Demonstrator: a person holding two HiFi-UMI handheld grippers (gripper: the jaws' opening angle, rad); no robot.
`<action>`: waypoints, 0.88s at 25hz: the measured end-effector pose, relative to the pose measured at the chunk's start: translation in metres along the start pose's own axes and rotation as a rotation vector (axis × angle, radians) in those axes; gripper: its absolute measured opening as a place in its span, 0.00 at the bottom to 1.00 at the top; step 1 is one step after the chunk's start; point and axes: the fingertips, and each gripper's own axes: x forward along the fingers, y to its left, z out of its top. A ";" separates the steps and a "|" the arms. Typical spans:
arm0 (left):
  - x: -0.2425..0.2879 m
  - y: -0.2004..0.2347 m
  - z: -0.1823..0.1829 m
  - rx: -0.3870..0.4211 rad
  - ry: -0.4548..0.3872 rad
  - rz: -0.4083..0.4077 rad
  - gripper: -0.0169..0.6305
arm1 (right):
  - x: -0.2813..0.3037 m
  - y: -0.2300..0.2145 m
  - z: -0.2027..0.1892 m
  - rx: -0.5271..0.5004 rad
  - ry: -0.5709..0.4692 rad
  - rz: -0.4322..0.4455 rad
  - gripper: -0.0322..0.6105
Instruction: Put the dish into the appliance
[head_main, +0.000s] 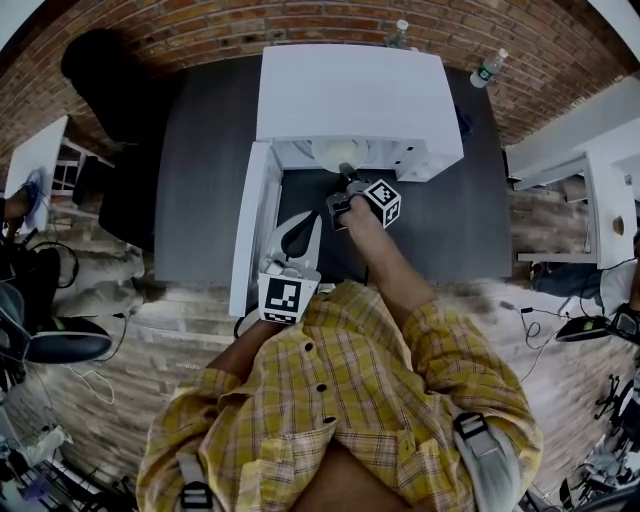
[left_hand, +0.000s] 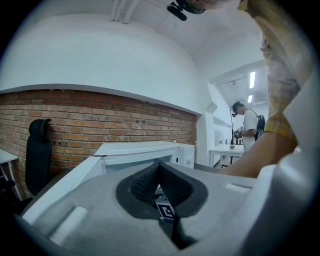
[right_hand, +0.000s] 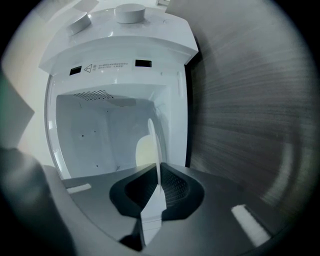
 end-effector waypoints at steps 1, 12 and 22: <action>0.001 0.000 -0.001 -0.003 0.004 0.001 0.02 | 0.001 0.000 0.001 0.001 0.002 -0.007 0.07; 0.000 -0.003 -0.002 -0.024 0.009 0.010 0.02 | 0.008 0.000 0.002 0.031 0.007 -0.049 0.08; 0.003 -0.005 -0.001 -0.027 0.008 0.013 0.02 | 0.002 -0.010 -0.002 0.024 0.035 -0.083 0.29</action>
